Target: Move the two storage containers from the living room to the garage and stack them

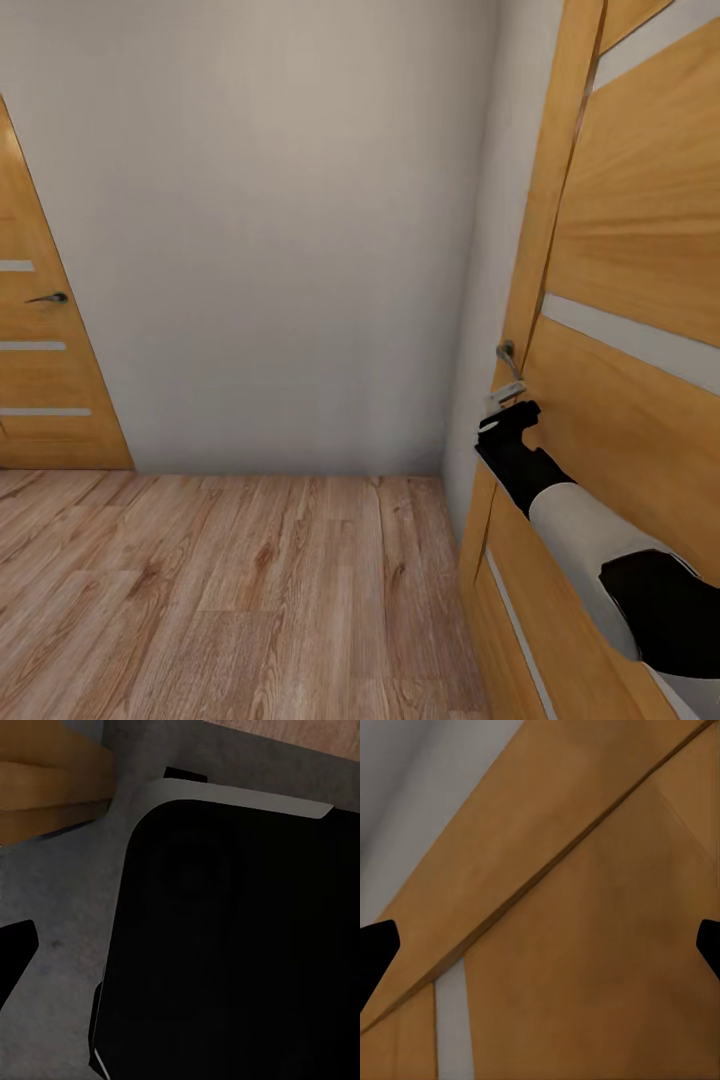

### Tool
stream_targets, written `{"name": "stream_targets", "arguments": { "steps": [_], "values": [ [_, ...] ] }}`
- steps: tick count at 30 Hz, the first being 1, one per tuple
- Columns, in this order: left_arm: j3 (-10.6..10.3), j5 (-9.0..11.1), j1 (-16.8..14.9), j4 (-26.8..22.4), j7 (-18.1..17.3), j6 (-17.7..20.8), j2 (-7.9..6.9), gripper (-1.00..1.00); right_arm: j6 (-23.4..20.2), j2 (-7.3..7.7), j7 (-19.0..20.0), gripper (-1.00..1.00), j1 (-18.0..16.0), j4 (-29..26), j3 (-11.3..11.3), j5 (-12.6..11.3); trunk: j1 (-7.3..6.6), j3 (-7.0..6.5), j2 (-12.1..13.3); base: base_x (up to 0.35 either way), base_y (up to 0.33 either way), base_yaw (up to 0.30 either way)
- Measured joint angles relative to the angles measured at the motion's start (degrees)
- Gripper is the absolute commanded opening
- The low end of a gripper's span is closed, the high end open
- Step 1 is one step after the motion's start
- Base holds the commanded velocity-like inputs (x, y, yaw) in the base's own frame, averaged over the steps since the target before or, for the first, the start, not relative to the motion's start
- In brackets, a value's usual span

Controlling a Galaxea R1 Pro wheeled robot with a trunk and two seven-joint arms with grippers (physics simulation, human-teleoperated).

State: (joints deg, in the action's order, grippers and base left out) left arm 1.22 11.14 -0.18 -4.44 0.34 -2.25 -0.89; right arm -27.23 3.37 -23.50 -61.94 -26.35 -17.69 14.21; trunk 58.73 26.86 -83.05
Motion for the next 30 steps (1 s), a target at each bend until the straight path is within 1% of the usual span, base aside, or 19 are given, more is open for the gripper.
{"name": "stream_targets", "arguments": {
  "steps": [3, 8, 17, 19, 21, 23, 25, 27, 30],
  "values": [
    [0.0, 0.0, 0.0, 0.0, 0.0, 0.0, 0.00, 1.00, -0.1, -0.20, 0.1, 1.00, 0.0, 0.0, 0.8, 0.1, 0.00, 0.00, 0.0, 0.000, 0.000, 0.000],
    [0.0, 0.0, 0.0, 0.0, 0.0, 0.0, 0.00, 1.00, 0.0, -0.29, 0.1, 1.00, 0.0, 0.0, 1.2, -0.1, 0.00, 0.00, 0.0, 0.000, 0.000, 0.000],
    [0.0, 0.1, 0.0, 0.0, 0.0, 0.0, 0.00, 1.00, -0.2, -0.28, 0.1, 1.00, 0.0, 0.0, 1.1, -0.2, 0.00, 0.01, 0.0, 0.000, 0.000, 0.000],
    [0.0, 0.1, 0.0, 0.0, 0.0, 0.0, 0.00, 1.00, -1.0, -0.36, 0.0, 1.00, 0.0, 0.0, 0.9, -0.1, 0.00, 0.00, 0.0, 0.000, 0.000, 0.000],
    [0.0, 0.1, 0.0, 0.0, 0.1, 0.0, 0.00, 1.00, -2.3, -1.99, -0.3, 1.00, 0.0, 0.0, 1.2, 0.3, 0.00, 0.01, 0.0, 0.000, 0.000, 0.000],
    [0.0, 0.1, 0.0, 0.0, 0.0, 0.0, 0.00, 1.00, -3.0, -5.35, -0.2, 1.00, 0.0, 0.0, 1.1, 0.2, 0.00, 0.01, 0.0, 0.000, 0.000, 0.000],
    [0.0, 0.1, 0.0, 0.0, 0.0, 0.0, 0.00, 1.00, -3.3, -7.81, -0.1, 1.00, 0.0, 0.0, 1.1, 0.1, 0.00, 0.01, 0.0, 0.000, 0.000, 0.000],
    [0.0, 0.1, 0.0, 0.0, 0.0, 0.0, 0.00, 1.00, -3.2, -9.17, 0.0, 1.00, 0.0, 0.2, 1.2, -0.1, 0.00, 0.01, 0.0, 0.000, 0.000, 0.000],
    [0.0, 0.1, 0.0, 0.0, 0.0, 0.0, 0.00, 1.00, -2.7, -10.15, 0.8, 1.00, 0.0, 0.8, 1.4, -0.4, 0.00, 0.01, 0.0, 0.000, 0.000, 0.000]
  ]
}}
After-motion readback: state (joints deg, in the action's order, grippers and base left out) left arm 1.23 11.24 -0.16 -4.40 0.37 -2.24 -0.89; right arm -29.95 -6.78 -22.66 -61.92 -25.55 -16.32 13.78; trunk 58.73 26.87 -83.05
